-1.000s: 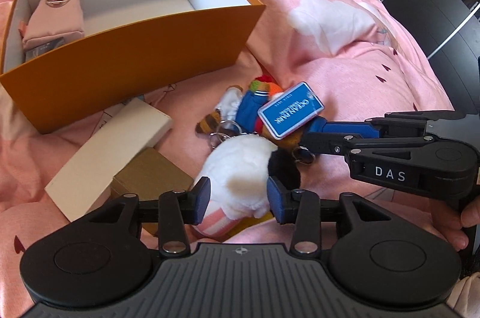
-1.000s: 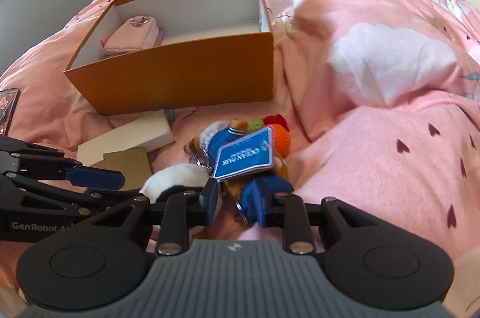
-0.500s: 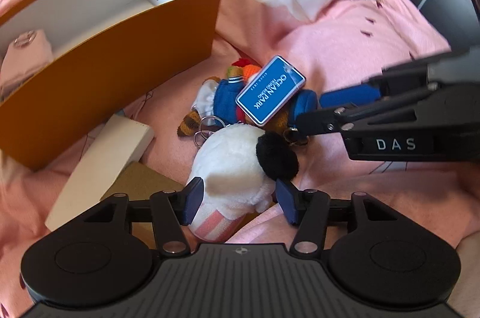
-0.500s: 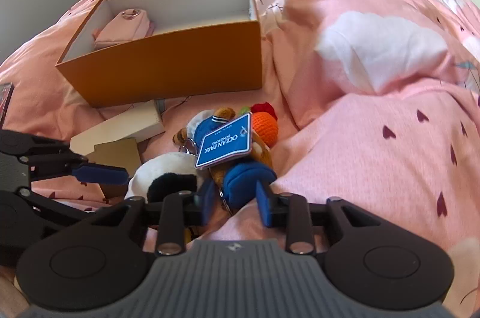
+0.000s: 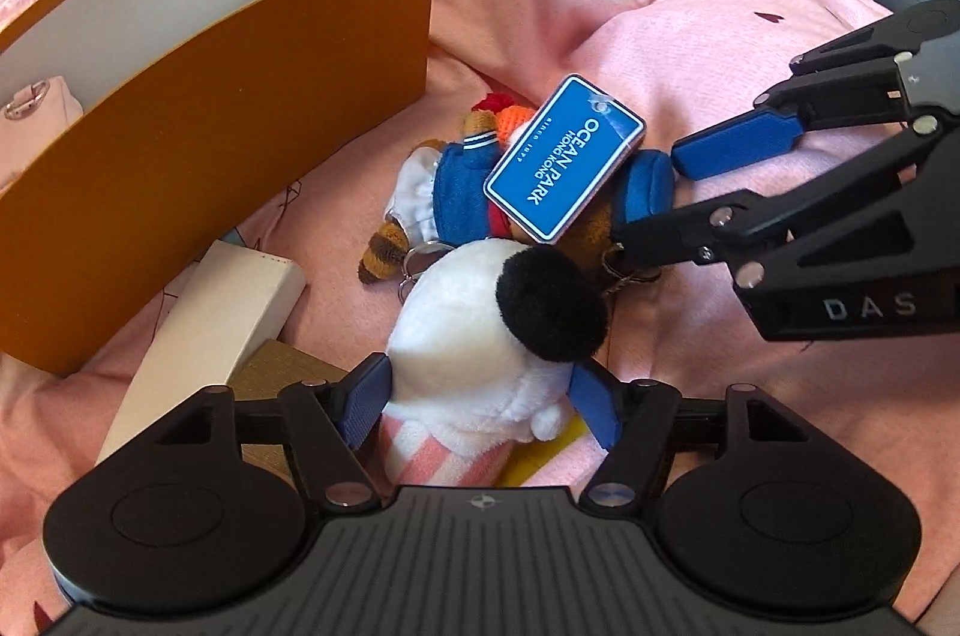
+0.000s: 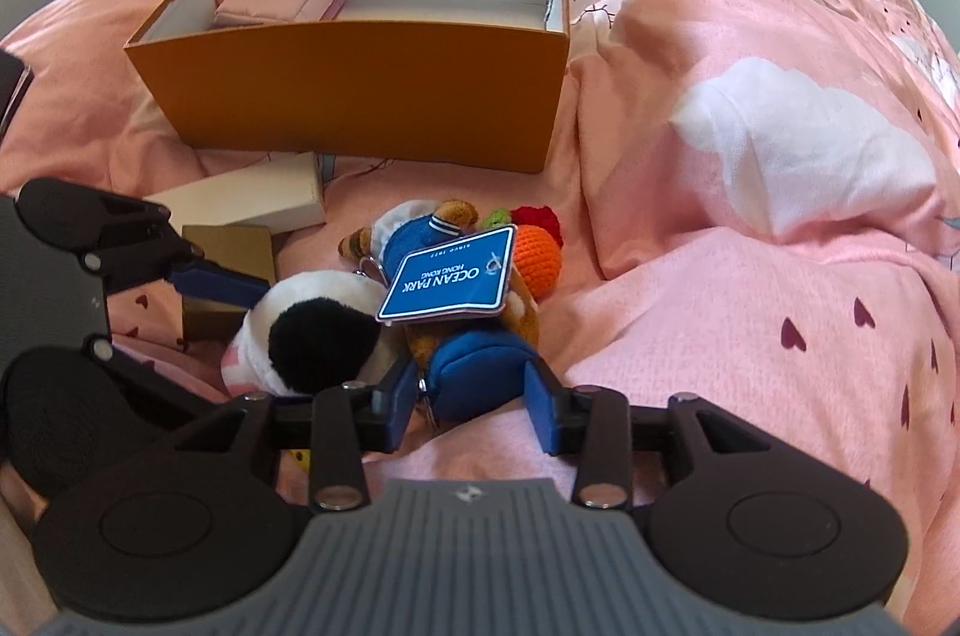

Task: Organize objects
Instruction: 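Grasp the white plush dog with left while right grasps the brown bear, then lift both plush toys and carry them over the orange box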

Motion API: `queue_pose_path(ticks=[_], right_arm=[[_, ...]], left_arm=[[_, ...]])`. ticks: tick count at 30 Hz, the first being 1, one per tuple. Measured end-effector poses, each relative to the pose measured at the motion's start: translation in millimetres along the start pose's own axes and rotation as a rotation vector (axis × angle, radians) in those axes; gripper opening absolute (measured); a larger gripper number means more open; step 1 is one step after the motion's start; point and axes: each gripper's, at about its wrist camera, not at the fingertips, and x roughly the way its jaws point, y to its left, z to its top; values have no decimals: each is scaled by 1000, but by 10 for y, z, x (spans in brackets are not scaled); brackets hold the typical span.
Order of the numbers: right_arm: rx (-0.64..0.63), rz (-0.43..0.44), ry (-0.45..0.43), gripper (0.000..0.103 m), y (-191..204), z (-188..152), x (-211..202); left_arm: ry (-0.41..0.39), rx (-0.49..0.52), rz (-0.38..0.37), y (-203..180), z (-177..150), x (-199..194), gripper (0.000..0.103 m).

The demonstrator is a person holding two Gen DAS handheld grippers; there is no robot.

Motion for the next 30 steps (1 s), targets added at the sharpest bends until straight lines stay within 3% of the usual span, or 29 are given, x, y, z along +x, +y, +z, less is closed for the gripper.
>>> queue_pose_path(ticks=[6,9,11,15,23,30], right_arm=[[-126,-36,15,59,30,19,177],[-162,-35,28,58,55,4,292],[-181,-44,31,50,80,-3,309],[-169,-31,9,47,71,4,223],[-187,-5,-66,46,116,159,-153],[-231,77,-3,45,157,346,-396]], left_arm=[[4,3,-5,-30,9,80,82],[2,-4,-2,-48,16,80,78],[-5,-12,3,-61,23,73,75],[-43,-54,-13,-45,26,-23,72],[-160,-219,-102,241,54,-410,71],[-208,-357,-141,559,16,-678,71]])
